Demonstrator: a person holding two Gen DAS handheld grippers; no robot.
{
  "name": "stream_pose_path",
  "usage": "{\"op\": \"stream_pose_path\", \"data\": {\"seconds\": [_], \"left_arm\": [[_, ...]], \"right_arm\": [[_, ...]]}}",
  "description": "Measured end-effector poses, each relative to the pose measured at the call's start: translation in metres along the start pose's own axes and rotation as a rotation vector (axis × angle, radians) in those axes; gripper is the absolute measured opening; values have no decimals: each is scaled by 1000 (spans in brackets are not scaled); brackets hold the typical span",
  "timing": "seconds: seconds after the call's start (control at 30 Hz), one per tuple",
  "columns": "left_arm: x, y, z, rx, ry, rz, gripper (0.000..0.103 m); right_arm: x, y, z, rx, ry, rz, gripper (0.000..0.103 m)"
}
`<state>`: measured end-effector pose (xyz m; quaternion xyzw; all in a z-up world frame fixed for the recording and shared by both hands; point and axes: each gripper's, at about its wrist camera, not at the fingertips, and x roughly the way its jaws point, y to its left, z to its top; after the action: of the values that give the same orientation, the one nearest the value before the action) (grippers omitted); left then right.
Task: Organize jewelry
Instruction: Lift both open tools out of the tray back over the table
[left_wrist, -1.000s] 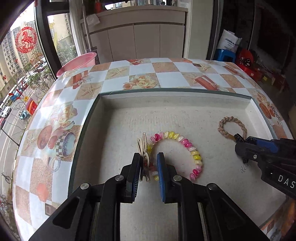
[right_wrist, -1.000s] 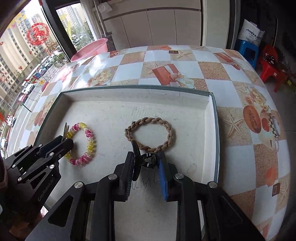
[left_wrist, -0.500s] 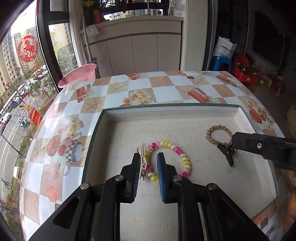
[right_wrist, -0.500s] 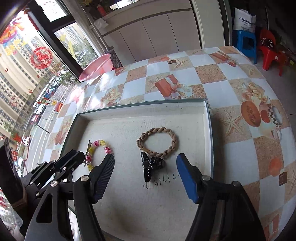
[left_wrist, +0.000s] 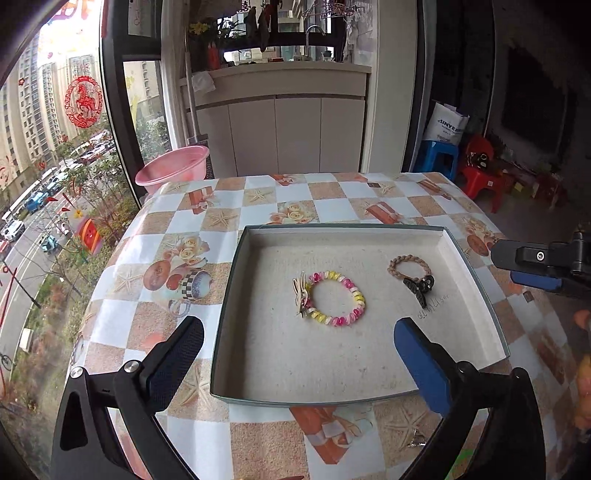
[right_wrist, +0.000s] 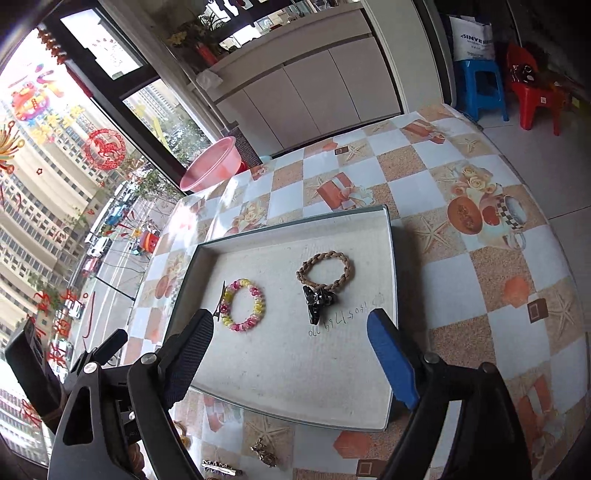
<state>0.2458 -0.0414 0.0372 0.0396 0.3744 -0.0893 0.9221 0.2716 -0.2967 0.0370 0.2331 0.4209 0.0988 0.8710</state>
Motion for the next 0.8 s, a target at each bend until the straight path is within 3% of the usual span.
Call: {"op": "stream_pose_path", "data": {"seconds": [0.2, 0.43, 0.57, 0.8], "left_arm": [[-39, 14, -28, 1, -5, -68, 103], [-67, 33, -68, -27, 3, -23, 103], [-77, 41, -89, -34, -7, 24, 103], [-70, 53, -121, -89, 66, -11, 103]], "right_arm": [[-38, 5, -27, -21, -50, -2, 89], [-75, 16, -60, -91, -138, -39, 89], [-82, 24, -81, -136, -90, -59, 89], [-81, 17, -120, -120, 14, -53, 89]]}}
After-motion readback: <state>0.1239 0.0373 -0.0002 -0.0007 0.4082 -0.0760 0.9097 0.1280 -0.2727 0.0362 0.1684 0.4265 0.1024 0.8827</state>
